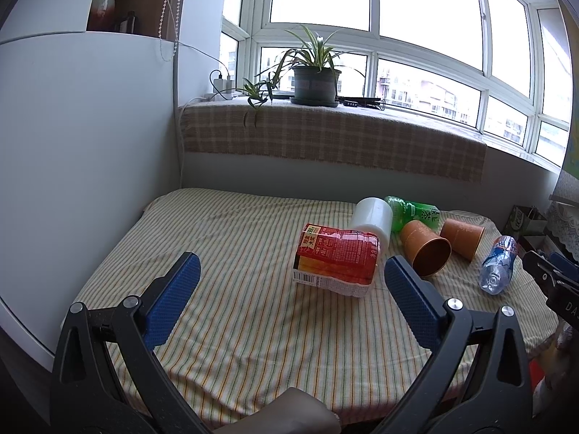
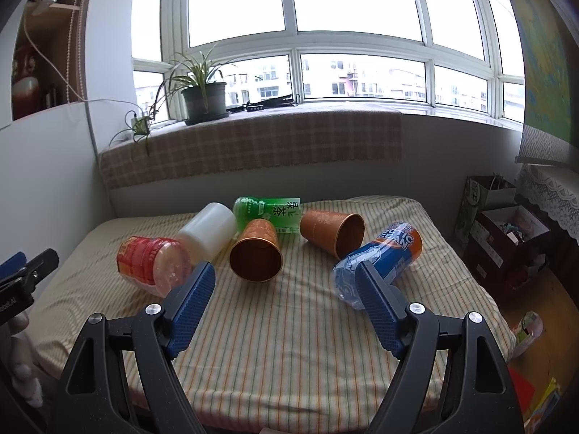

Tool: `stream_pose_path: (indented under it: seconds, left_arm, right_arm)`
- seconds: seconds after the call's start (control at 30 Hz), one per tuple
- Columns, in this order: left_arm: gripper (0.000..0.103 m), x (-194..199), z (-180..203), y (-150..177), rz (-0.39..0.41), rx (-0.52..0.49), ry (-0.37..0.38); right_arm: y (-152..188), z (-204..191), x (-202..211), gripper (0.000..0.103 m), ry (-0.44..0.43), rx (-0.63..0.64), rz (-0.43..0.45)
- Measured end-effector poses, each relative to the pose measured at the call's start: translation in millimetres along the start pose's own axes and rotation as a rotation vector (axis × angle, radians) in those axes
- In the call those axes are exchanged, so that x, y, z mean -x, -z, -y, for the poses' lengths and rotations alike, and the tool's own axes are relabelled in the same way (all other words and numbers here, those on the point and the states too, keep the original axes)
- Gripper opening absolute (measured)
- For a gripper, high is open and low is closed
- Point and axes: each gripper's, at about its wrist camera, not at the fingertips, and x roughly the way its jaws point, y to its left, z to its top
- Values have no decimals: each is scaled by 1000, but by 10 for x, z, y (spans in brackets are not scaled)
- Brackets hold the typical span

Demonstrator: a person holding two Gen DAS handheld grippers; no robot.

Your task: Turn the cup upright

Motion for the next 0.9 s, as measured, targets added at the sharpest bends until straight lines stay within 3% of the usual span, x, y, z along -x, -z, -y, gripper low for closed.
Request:
stream_pose_path:
  seconds: [0.9]
  left_arm:
    - [103,-92,64,60,-35,-8,13]
  right_arm:
    - [6,29,-75,79,0,-12,-22]
